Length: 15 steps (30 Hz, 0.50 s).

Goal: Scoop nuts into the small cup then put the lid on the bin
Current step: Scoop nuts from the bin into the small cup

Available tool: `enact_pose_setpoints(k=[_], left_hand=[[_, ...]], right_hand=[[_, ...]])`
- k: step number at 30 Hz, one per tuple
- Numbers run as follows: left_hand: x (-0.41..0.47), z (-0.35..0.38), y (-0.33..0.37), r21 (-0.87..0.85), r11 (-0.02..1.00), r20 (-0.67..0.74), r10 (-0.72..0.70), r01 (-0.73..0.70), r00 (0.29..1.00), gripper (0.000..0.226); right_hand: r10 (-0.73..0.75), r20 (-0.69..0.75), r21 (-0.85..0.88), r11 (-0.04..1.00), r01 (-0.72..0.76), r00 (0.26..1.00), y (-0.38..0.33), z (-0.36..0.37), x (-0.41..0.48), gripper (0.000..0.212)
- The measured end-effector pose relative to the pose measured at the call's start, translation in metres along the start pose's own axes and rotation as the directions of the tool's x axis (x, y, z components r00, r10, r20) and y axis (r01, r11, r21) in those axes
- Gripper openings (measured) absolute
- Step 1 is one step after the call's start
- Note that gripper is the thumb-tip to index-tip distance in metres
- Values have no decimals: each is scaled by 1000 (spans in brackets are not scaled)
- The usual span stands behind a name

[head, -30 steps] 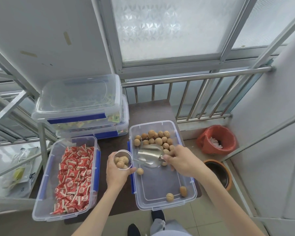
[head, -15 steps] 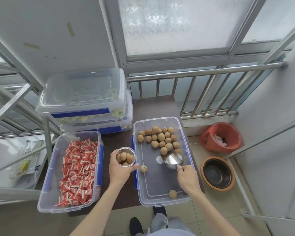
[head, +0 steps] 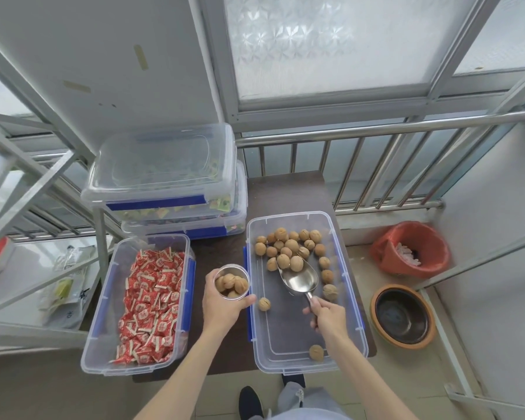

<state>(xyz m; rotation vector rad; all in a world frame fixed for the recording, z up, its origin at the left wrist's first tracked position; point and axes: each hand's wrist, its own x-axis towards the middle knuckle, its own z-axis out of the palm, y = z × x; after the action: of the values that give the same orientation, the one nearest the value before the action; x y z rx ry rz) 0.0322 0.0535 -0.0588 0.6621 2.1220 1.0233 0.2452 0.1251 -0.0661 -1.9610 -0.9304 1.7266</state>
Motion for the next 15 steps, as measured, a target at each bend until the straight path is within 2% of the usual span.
enact_pose_setpoints(k=[9,15], left_hand=[[0,-1,0,3,1000,1,7,-7,1000,97],[-1,0,-1,-10,1000,-14,18,-18,1000,94]], right_hand=[[-77,32,93,993,73,997,8,-14,-14,20],[-188,91,69,981,183,978,0,-29,-27,19]])
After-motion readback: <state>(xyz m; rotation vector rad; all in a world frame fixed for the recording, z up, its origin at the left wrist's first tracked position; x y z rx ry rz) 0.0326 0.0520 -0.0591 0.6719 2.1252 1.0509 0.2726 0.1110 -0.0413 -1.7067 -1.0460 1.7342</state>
